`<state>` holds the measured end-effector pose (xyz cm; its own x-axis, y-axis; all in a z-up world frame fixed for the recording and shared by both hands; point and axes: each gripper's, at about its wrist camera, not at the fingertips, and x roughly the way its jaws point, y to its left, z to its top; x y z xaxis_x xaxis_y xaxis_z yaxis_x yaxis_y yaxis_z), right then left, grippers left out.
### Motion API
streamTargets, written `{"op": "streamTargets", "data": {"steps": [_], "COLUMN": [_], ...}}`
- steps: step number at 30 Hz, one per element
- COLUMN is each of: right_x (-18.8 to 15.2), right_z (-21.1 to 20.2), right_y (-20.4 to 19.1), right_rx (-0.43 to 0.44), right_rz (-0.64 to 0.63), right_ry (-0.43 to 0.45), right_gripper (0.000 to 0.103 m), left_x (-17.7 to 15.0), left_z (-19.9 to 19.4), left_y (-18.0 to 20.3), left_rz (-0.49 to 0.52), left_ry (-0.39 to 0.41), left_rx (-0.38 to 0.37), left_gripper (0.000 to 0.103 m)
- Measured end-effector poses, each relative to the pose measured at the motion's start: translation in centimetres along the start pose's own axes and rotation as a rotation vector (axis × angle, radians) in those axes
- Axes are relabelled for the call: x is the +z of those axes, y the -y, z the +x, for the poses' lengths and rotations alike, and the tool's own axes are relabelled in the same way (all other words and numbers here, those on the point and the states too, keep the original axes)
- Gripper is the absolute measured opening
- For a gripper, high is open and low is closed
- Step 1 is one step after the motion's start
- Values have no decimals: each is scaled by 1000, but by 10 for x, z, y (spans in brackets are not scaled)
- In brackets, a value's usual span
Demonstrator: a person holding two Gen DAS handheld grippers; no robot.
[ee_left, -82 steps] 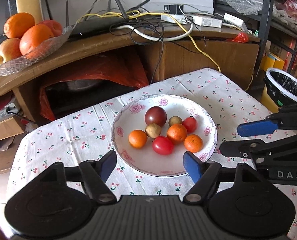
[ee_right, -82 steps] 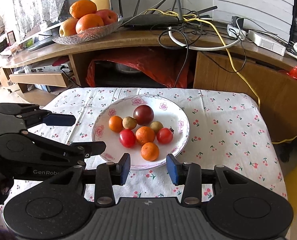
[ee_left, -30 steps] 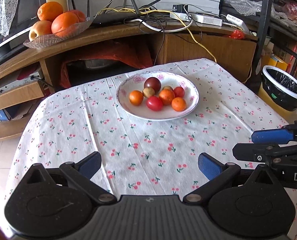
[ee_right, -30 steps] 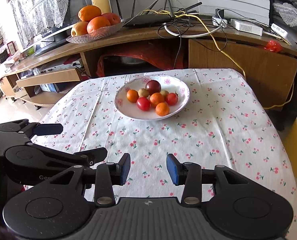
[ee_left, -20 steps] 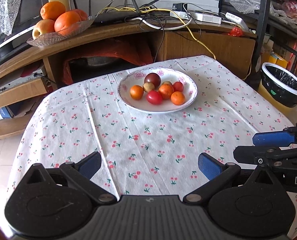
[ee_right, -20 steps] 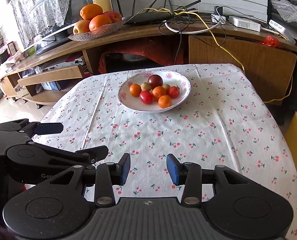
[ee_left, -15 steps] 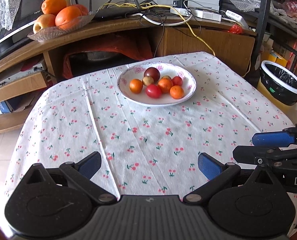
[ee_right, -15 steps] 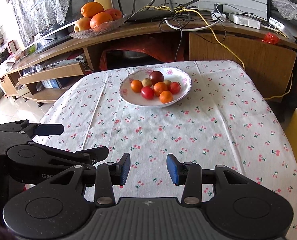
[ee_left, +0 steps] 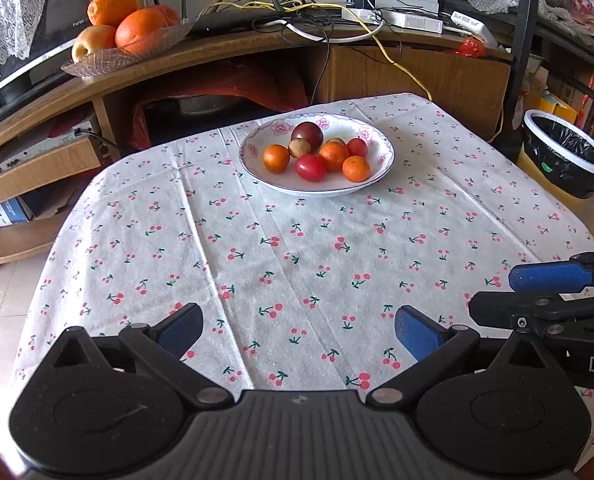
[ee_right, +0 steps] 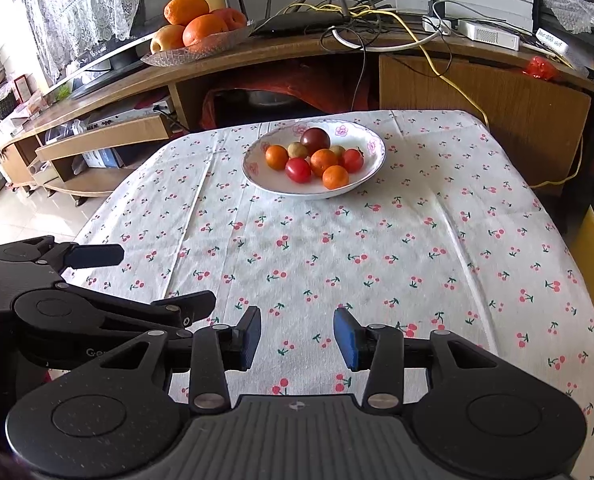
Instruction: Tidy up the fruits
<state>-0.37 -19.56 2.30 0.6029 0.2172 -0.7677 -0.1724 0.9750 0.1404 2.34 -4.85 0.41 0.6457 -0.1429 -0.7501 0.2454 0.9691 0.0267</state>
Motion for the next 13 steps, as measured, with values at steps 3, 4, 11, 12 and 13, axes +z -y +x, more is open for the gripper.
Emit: {"op": "streamTargets", "data": {"steps": [3, 4, 11, 12, 13], "right_x": [-2, -2, -5, -5, -5], "right_z": [0, -1, -3, -3, -4], "right_y": [0, -1, -2, -2, -2], "right_rx": [-1, 0, -4, -6, -7], "right_rz": [2, 3, 2, 4, 6], "right_ry": [-4, -4, 0, 2, 3], "right_gripper": [37, 37, 37, 37, 37], "left_x": [-2, -3, -6, -5, -5], "left_z": [-1, -2, -10, -11, -12], "left_y": [1, 1, 0, -1, -2], "left_rz": [2, 2, 0, -4, -6], "left_ry": [0, 2, 40, 46, 50], "left_rx": [7, 10, 26, 27, 33], "left_gripper": [103, 103, 103, 103, 103]}}
